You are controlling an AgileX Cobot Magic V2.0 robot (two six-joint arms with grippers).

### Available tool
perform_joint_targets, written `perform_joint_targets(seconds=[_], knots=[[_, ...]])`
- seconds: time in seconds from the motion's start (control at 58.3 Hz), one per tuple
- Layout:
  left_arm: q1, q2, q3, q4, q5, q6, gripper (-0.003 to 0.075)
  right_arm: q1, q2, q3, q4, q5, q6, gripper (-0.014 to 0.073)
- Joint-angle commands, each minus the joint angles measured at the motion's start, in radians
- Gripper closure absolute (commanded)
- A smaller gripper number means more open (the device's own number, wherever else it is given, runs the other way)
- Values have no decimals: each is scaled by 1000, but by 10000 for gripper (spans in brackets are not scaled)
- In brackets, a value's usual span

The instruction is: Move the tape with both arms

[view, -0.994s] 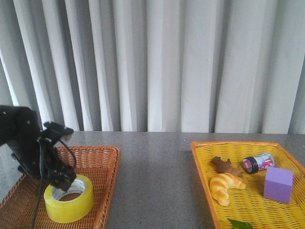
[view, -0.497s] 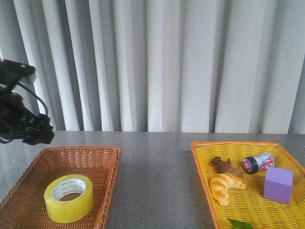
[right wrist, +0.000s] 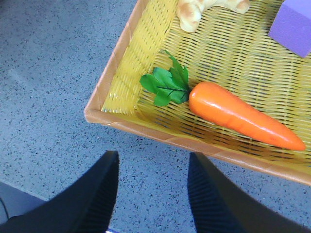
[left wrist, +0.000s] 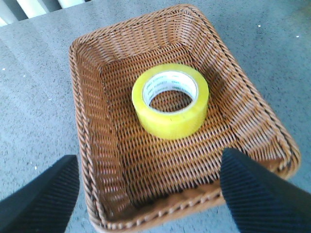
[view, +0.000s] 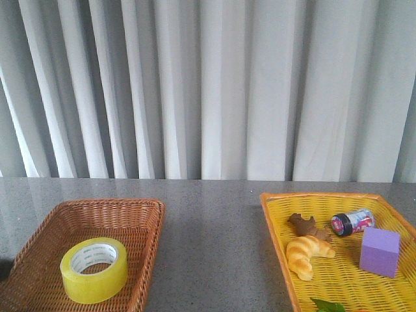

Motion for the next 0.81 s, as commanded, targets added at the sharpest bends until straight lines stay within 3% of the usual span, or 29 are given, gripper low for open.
perform_joint_targets(seconds=[0.0, 0.274, 0.394, 0.531, 0.789], knots=[[-6, -126, 92, -12, -112, -10, 140, -6, -8, -25, 0, -49, -5, 265], [-6, -387, 299, -12, -167, -32, 144, -6, -8, -25, 2, -49, -5, 265], [-6, -437, 341, -11, -199, -77, 185, -6, -8, -25, 3, -50, -5, 271], [-6, -440, 352, -11, -221, -113, 300, -6, -8, -25, 3, -58, -5, 338], [-6, -440, 352, -11, -237, -113, 599, -6, -8, -25, 3, -58, -5, 537]])
